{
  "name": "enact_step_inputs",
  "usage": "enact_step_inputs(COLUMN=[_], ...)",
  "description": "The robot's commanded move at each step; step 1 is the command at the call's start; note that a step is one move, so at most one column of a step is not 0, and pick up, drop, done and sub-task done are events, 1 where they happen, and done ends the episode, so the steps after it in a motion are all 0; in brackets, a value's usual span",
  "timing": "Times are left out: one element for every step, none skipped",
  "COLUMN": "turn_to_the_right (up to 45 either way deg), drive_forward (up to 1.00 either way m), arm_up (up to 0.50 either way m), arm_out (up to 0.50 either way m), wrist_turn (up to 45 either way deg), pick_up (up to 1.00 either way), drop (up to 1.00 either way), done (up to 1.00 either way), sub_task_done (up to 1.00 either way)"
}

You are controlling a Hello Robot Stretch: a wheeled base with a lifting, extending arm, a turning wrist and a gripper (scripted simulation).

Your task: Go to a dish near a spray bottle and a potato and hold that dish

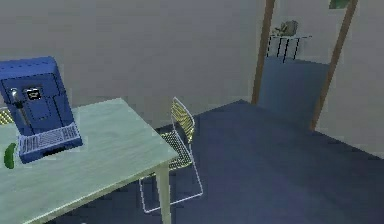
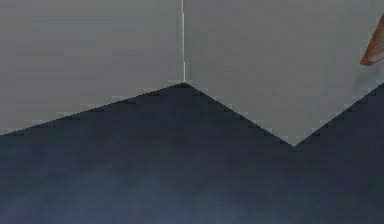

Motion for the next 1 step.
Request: enact_step_inputs(turn_to_the_right=[-45.0], drive_forward=[0.00], arm_up=[0.00], arm_out=[0.00], wrist_turn=[0.0], pick_up=[0.00], drop=[0.00], done=[0.00], sub_task_done=[0.00])
